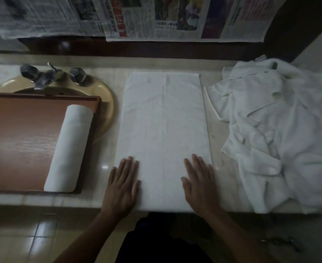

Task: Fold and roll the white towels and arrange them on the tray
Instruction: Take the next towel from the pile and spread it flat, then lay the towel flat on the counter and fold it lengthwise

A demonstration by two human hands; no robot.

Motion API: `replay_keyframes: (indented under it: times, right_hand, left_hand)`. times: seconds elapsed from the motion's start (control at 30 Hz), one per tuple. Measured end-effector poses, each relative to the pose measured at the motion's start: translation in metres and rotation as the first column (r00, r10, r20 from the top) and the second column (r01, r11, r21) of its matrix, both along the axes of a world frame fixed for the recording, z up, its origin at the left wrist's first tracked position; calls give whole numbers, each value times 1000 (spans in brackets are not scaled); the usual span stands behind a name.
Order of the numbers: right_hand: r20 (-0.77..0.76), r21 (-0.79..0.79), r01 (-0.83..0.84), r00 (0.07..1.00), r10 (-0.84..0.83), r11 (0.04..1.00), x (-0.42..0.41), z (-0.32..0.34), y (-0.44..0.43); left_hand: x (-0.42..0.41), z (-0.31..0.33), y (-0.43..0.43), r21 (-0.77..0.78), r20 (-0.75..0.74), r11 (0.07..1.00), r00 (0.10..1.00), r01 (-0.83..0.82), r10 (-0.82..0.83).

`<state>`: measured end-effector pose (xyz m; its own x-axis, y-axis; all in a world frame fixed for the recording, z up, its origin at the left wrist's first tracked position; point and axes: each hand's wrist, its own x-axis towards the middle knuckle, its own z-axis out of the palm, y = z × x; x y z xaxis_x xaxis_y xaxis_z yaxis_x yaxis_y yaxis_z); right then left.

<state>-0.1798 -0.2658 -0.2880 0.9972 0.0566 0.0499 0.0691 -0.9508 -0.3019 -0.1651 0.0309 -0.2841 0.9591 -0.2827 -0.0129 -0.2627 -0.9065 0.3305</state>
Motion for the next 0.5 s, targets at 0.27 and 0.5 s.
replay_keyframes:
  times: [0.27,0.5]
  right_hand:
    - [-31,4,43,999,-43,999,-6,-1,-14]
    - [-30,-14,54,998,-54,998,-31,4,-7]
  left_hand:
    - [-8,0,8,-8,-38,1000,999,-27,26]
    - [-26,2,10,10,-34,1000,999,-16,16]
